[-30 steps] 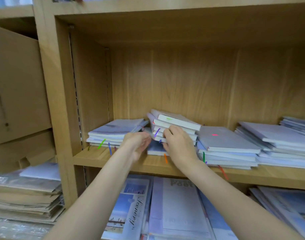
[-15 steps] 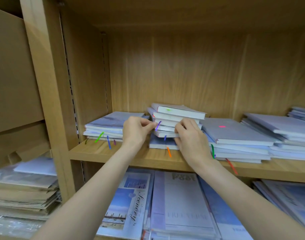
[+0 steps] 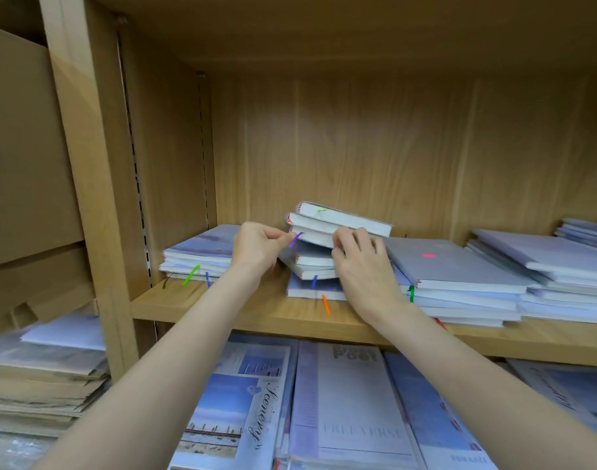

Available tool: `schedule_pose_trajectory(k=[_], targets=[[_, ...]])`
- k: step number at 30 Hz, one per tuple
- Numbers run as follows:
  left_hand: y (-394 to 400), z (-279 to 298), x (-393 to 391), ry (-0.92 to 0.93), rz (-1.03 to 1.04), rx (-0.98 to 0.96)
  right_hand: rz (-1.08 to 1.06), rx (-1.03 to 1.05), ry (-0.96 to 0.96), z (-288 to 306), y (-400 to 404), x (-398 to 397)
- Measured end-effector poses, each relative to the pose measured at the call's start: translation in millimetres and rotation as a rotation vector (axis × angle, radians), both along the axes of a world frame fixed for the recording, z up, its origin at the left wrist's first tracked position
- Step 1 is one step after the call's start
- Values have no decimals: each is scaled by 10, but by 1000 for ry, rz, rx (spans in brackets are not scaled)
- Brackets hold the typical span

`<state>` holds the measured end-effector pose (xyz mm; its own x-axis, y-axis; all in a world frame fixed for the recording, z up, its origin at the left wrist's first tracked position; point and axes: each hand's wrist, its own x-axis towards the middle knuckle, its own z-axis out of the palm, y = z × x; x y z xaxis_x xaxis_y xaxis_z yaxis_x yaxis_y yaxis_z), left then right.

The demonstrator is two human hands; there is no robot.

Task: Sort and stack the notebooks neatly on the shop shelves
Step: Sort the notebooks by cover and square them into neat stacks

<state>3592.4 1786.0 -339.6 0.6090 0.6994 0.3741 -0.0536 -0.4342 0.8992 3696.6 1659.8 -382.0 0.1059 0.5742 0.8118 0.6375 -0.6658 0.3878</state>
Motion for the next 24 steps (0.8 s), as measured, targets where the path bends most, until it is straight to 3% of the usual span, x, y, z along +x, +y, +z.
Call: schedule_pose_trajectory(k=[4, 8, 10, 13, 16, 20, 24], targets=[[101, 8, 40, 3, -7, -103, 70, -15, 178, 256, -53, -212], [184, 23, 78, 7, -32, -332, 133, -182, 196, 589, -351, -519], [175, -38, 18, 96, -41, -334, 108, -234, 237, 513, -517, -608], [100, -140, -145, 49, -116, -403, 14, -328, 376, 316, -634, -625], [-1, -175, -393, 8, -135, -462, 5, -244, 446, 406, -709, -678], [-139, -82, -598, -116, -92, -499, 134, -121, 378, 800, -880, -894], [-315, 115, -634, -269, -24, -414, 218, 44, 320, 1231, -1174, -1010]])
